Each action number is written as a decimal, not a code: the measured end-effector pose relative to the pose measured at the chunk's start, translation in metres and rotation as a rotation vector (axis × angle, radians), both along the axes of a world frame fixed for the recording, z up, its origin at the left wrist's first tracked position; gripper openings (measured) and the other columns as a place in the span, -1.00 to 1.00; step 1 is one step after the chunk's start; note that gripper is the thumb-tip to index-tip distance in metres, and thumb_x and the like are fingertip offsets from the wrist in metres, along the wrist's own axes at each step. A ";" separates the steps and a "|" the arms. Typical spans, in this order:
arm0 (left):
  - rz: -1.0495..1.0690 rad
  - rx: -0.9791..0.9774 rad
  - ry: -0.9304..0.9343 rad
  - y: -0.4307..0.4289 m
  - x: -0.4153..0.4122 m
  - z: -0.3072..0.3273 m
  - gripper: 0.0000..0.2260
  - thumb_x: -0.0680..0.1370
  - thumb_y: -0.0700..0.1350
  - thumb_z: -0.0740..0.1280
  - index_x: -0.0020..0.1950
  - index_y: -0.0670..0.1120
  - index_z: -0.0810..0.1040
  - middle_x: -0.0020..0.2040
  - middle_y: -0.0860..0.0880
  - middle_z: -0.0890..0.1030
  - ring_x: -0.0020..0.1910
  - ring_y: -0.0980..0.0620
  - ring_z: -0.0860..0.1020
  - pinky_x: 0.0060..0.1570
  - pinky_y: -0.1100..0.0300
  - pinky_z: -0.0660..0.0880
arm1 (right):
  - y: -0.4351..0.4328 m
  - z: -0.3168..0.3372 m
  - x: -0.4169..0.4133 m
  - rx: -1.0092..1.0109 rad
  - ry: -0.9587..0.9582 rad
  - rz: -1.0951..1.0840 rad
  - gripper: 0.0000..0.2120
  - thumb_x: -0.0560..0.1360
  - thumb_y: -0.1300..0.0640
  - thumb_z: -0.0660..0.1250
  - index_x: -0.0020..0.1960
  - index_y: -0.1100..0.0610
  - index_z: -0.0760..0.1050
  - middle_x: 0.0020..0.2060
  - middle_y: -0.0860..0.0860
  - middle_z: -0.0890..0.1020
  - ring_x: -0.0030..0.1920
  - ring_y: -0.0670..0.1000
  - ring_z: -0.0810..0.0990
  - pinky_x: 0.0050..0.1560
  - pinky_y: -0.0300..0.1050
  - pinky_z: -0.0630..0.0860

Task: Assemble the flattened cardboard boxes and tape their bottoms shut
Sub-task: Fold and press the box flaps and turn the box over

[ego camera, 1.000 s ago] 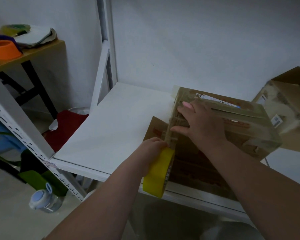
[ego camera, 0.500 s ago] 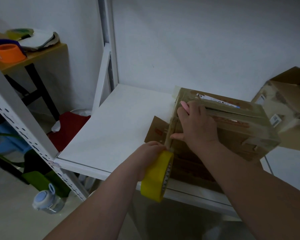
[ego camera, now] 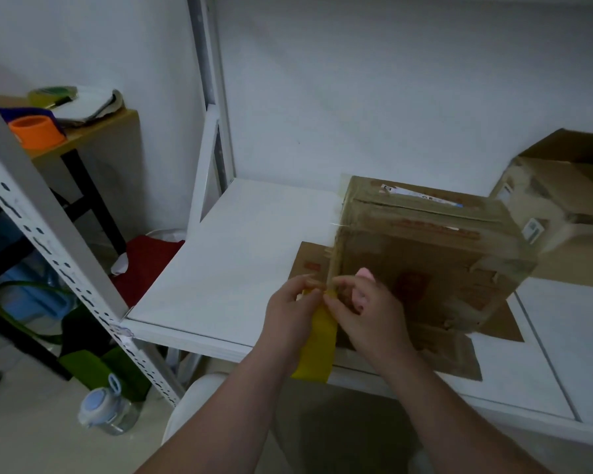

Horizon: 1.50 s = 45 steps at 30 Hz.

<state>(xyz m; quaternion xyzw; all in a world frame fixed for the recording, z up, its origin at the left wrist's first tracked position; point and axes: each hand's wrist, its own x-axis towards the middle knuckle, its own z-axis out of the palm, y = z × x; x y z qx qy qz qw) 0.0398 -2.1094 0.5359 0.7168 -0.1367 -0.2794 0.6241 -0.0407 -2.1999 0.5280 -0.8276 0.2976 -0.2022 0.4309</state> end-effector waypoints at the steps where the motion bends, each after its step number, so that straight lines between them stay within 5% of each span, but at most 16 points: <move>1: 0.004 -0.010 0.000 0.000 -0.003 0.000 -0.86 0.58 -0.11 0.28 -0.10 0.07 0.59 0.07 0.07 0.58 0.09 -0.05 0.51 0.14 -0.11 0.49 | 0.003 -0.001 -0.001 0.120 -0.005 -0.002 -0.71 0.50 0.00 0.37 0.20 0.02 0.55 0.44 -0.01 0.32 0.30 0.00 0.47 0.09 -0.32 0.45; 7: -0.002 -0.012 -0.073 0.001 -0.018 -0.007 -0.85 0.61 -0.07 0.24 -0.08 0.05 0.58 0.00 0.00 0.59 0.05 -0.10 0.55 0.11 -0.18 0.51 | 0.010 0.001 -0.003 0.160 -0.030 -0.110 -0.91 0.56 0.06 0.29 -0.03 0.03 0.56 0.38 0.00 0.42 0.37 0.01 0.40 0.22 -0.11 0.41; 10: 0.005 0.008 -0.154 -0.002 -0.025 -0.009 -0.86 0.61 -0.05 0.23 -0.05 0.06 0.57 -0.03 0.07 0.59 0.02 -0.03 0.55 0.11 -0.13 0.52 | 0.011 0.000 -0.002 0.078 -0.055 -0.161 -0.88 0.57 0.04 0.27 -0.14 -0.01 0.49 0.06 -0.02 0.58 0.16 0.01 0.53 0.15 -0.08 0.49; 13: 0.021 0.019 -0.214 -0.003 -0.028 -0.009 -0.87 0.62 -0.06 0.23 -0.03 0.06 0.56 -0.05 0.11 0.57 0.00 0.02 0.54 0.09 -0.02 0.52 | 0.013 0.003 -0.003 0.087 -0.073 -0.196 -0.83 0.58 0.03 0.25 -0.17 0.00 0.48 -0.16 -0.13 0.53 0.00 -0.09 0.54 -0.01 -0.22 0.44; 18: -0.051 0.090 -0.315 -0.002 -0.026 -0.010 -0.84 0.59 -0.05 0.28 0.16 0.09 0.53 0.07 0.07 0.61 -0.01 0.05 0.56 0.04 0.10 0.54 | 0.007 0.005 -0.004 0.294 -0.028 -0.253 -0.79 0.56 0.00 0.28 -0.22 0.02 0.48 0.20 -0.01 0.53 0.30 0.03 0.42 0.07 -0.07 0.41; 21: -0.090 0.110 -0.310 -0.001 -0.019 -0.008 -0.59 0.54 -0.06 0.36 0.35 0.09 0.35 0.07 0.14 0.58 0.11 0.09 0.54 0.14 0.06 0.52 | 0.001 0.007 -0.004 0.353 -0.015 -0.252 -0.77 0.55 -0.02 0.29 -0.21 0.07 0.50 0.18 -0.10 0.42 0.18 0.02 0.47 -0.02 -0.04 0.43; 23: -0.106 0.137 -0.304 0.000 -0.015 -0.005 -0.77 0.54 -0.07 0.36 0.18 0.02 0.45 0.08 0.09 0.58 0.16 0.05 0.53 0.19 0.00 0.50 | -0.001 0.006 -0.002 0.370 -0.013 -0.238 -0.76 0.54 -0.04 0.30 -0.21 0.09 0.51 0.14 -0.04 0.39 0.16 0.05 0.49 0.02 0.03 0.48; 25: -0.109 0.163 -0.300 0.000 -0.013 0.001 -0.97 0.57 -0.06 0.32 -0.06 0.02 0.51 0.00 0.04 0.59 0.08 0.03 0.55 0.16 -0.02 0.52 | 0.000 0.007 -0.002 0.378 -0.002 -0.232 -0.76 0.55 -0.04 0.30 -0.17 0.12 0.53 0.31 0.00 0.40 0.14 -0.02 0.45 0.03 0.00 0.45; 28: -0.055 0.169 -0.223 -0.001 -0.011 0.004 -0.84 0.57 -0.02 0.30 -0.21 0.03 0.49 -0.16 0.02 0.56 -0.06 -0.01 0.55 0.09 -0.09 0.55 | 0.002 0.007 -0.003 0.404 -0.018 -0.236 -0.75 0.53 -0.03 0.33 -0.16 0.16 0.54 0.46 0.02 0.30 0.25 -0.02 0.40 0.08 0.00 0.41; 32: 0.030 0.163 -0.142 -0.004 -0.013 0.006 -0.82 0.57 0.00 0.31 -0.21 -0.03 0.49 -0.04 -0.04 0.59 0.01 -0.06 0.55 0.09 -0.06 0.54 | 0.005 0.010 -0.005 0.460 -0.073 -0.264 -0.77 0.51 0.00 0.37 -0.20 0.15 0.53 0.45 0.05 0.32 0.38 0.05 0.33 0.02 -0.06 0.33; 37: 0.067 0.156 -0.169 -0.006 -0.019 0.005 -0.83 0.57 -0.08 0.30 -0.21 -0.06 0.47 0.12 -0.03 0.60 0.09 -0.05 0.52 0.13 -0.04 0.49 | 0.010 0.013 -0.011 0.347 -0.060 -0.299 -0.74 0.47 -0.01 0.42 -0.28 0.14 0.53 0.31 0.06 0.49 0.35 0.06 0.40 0.04 -0.04 0.41; 40: 0.072 0.156 -0.208 -0.005 -0.026 0.006 -0.82 0.56 -0.09 0.31 -0.25 -0.04 0.46 0.13 -0.01 0.60 0.12 -0.05 0.52 0.17 -0.07 0.48 | 0.015 0.016 -0.016 0.277 -0.075 -0.371 -0.76 0.45 -0.01 0.44 -0.29 0.11 0.53 0.04 -0.05 0.60 0.32 0.03 0.44 0.07 -0.05 0.43; 42: 0.072 0.154 -0.223 -0.006 -0.027 0.005 -0.82 0.55 -0.08 0.32 -0.25 -0.03 0.47 0.13 0.00 0.61 0.12 -0.05 0.52 0.17 -0.09 0.48 | 0.019 0.015 -0.018 0.243 -0.093 -0.397 -0.77 0.44 -0.02 0.45 -0.30 0.06 0.52 -0.18 -0.17 0.52 0.25 0.04 0.49 0.11 0.03 0.47; 45: 0.078 0.142 -0.213 -0.006 -0.027 0.004 -0.81 0.54 -0.08 0.34 -0.26 -0.03 0.47 0.11 -0.01 0.61 0.12 -0.06 0.53 0.17 -0.09 0.48 | 0.021 0.012 -0.019 0.301 -0.141 -0.415 -0.81 0.47 -0.01 0.42 -0.18 0.11 0.59 -0.13 -0.17 0.46 0.09 -0.11 0.43 0.06 -0.05 0.42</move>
